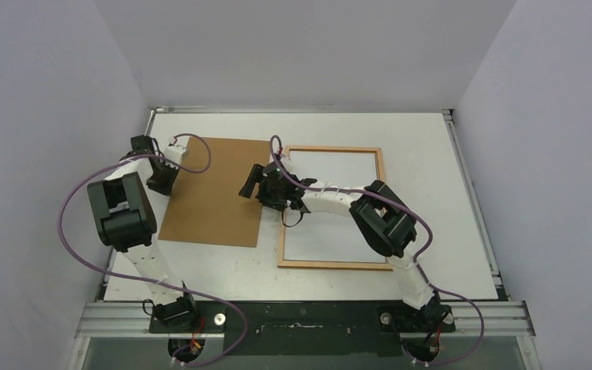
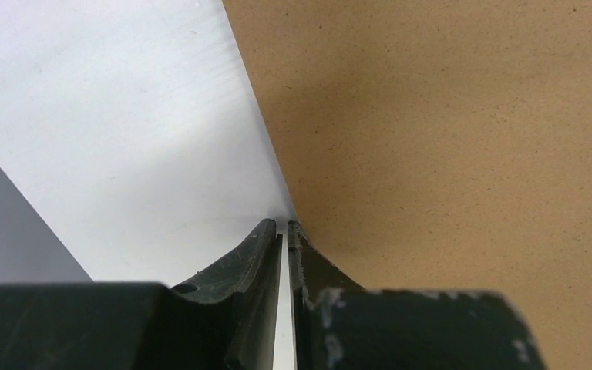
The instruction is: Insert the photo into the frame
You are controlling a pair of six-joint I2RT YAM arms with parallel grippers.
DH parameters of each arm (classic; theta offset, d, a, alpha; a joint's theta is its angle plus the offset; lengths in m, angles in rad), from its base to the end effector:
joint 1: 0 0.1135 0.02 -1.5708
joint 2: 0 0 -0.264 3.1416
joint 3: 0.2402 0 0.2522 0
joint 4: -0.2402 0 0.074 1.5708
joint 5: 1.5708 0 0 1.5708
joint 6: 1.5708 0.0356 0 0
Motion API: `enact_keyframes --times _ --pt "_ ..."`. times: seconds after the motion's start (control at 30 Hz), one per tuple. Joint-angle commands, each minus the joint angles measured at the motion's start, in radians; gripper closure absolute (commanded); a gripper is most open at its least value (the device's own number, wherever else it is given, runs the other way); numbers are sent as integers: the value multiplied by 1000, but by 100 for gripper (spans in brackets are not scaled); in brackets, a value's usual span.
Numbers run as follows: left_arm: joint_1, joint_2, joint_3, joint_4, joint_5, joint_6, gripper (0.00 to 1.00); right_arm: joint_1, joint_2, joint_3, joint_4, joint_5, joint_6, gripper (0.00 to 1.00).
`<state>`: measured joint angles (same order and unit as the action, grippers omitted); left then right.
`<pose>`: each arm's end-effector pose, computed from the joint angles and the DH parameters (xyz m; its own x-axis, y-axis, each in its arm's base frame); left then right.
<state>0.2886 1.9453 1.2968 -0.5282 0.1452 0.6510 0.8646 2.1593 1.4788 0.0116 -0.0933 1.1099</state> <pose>0.3753 0.1061 0.1582 -0.8425 0.3754 -0.3864 0.3548 0.9264 0.1264 0.3093 0.3678 0.1577 -0.8999 0.3191 -0.2972 0.0024 0.6852 0.7283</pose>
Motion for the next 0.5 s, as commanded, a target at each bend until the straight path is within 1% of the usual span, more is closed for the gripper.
enact_keyframes --times 0.0,0.23,0.47 --pt "-67 44 -2 -189 198 -12 90 31 -120 7 172 -59 42 10" --pt "-77 66 46 -257 253 -14 92 32 -173 -23 192 -51 47 10" --pt "-100 64 46 -290 280 0 93 32 -210 -45 199 -43 51 10"
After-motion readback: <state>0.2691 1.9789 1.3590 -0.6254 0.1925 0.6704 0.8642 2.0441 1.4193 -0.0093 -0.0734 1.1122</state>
